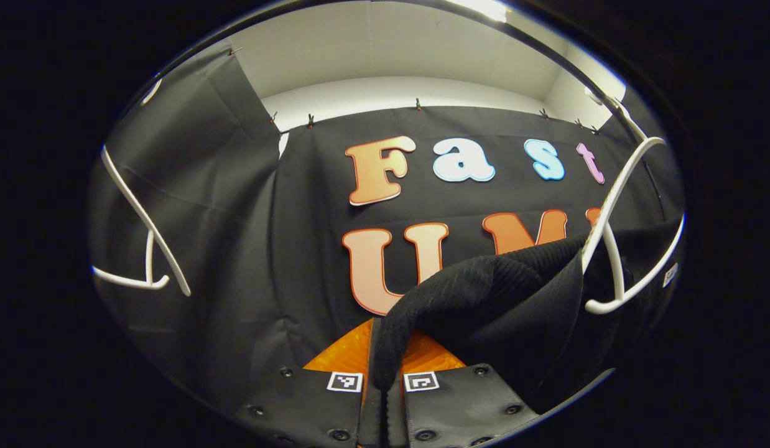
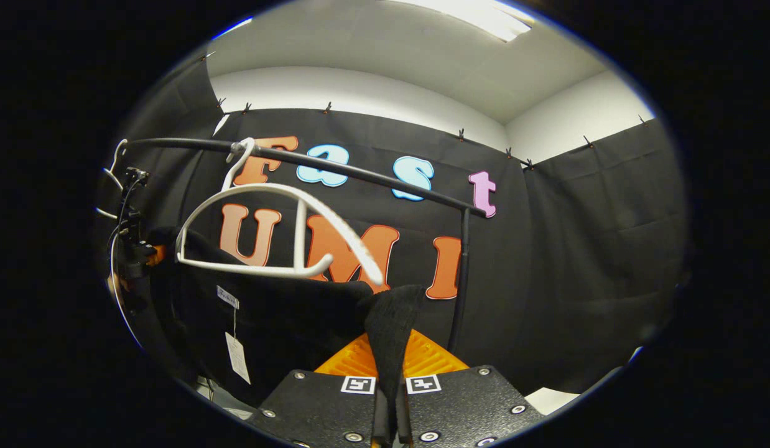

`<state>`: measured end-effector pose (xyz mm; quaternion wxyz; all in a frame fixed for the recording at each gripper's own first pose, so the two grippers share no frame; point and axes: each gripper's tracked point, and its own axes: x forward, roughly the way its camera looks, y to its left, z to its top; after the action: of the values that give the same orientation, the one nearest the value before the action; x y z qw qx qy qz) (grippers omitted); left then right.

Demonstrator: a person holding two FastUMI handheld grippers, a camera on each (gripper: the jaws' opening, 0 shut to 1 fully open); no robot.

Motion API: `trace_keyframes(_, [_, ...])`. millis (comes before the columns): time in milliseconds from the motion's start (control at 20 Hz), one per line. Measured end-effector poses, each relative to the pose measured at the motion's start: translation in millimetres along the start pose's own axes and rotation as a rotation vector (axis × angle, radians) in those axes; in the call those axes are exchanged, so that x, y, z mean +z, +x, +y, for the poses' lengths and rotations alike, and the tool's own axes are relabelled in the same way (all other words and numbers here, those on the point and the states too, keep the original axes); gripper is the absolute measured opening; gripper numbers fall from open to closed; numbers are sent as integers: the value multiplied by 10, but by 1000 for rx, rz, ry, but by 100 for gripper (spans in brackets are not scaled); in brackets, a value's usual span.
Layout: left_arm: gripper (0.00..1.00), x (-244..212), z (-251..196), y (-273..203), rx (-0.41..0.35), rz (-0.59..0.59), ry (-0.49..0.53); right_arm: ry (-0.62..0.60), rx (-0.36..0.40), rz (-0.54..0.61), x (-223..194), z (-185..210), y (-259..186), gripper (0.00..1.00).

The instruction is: Grasp the clothes on the hanger with both hands and then place them into the laundry hamper below.

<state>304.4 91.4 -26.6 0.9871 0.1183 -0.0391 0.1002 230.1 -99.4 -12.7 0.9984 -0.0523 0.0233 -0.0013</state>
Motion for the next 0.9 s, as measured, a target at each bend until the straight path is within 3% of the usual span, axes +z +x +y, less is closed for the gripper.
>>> trace_keyframes(200, [10,-191,127,-188,14,30,27,11,17,7,-74,124,-158,4])
trace_keyframes(500, [11,-463,375,-585,34,132,-26,-14,64,-7,-28,393,-434,4])
trace_keyframes(900, [10,-99,652,-1445,53,119,-5,78,135,-31,238,674,-923,4])
